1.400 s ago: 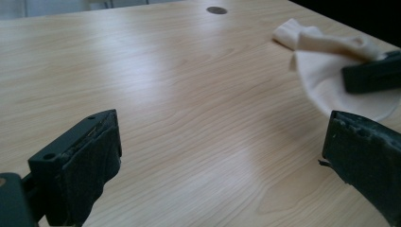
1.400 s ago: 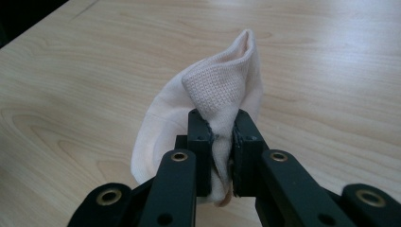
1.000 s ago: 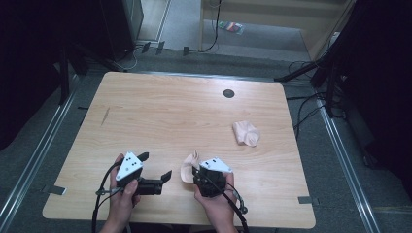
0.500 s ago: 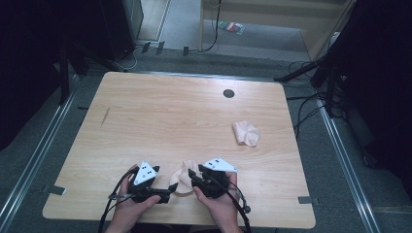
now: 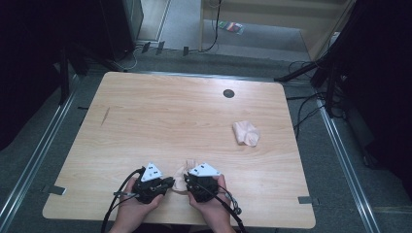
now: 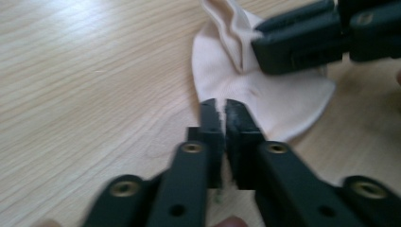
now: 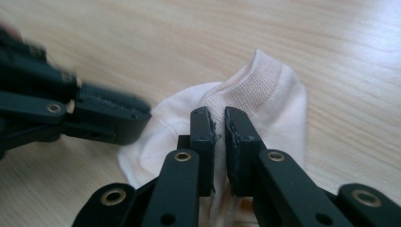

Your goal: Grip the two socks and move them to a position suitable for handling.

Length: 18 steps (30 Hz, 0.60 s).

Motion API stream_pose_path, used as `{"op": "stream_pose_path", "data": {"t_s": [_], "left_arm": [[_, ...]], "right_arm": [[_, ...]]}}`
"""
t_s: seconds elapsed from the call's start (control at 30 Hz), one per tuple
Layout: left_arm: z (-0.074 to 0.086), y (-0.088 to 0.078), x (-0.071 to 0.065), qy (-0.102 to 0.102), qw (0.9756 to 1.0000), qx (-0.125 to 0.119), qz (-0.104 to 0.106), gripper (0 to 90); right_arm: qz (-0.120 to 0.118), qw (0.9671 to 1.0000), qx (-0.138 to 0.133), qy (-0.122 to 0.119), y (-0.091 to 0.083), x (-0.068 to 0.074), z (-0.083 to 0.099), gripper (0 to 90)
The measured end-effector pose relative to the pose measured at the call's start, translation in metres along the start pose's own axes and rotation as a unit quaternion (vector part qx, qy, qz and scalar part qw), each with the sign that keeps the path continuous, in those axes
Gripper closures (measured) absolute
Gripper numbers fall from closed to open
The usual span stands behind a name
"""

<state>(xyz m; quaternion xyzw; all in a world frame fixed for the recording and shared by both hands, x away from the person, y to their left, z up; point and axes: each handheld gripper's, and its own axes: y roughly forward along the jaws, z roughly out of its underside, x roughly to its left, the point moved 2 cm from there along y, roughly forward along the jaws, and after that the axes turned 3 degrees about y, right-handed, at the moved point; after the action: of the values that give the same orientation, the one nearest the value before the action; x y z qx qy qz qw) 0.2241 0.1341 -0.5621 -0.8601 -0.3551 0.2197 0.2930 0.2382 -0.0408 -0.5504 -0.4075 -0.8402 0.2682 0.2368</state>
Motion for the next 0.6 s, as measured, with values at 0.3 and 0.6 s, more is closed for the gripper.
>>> {"op": "stream_pose_path", "data": {"t_s": [0.3, 0.6], "left_arm": [[-0.005, -0.017, 0.016, -0.019, 0.9976, -0.039, 0.053, 90.0], [-0.005, 0.001, 0.000, 0.001, 0.9984, -0.024, 0.050, 48.8]], "right_arm": [[-0.039, 0.9885, -0.047, 0.139, -0.034, -0.046, -0.010, 83.8], [-0.049, 0.9934, -0.023, 0.101, -0.014, -0.023, 0.001, 83.9]]}}
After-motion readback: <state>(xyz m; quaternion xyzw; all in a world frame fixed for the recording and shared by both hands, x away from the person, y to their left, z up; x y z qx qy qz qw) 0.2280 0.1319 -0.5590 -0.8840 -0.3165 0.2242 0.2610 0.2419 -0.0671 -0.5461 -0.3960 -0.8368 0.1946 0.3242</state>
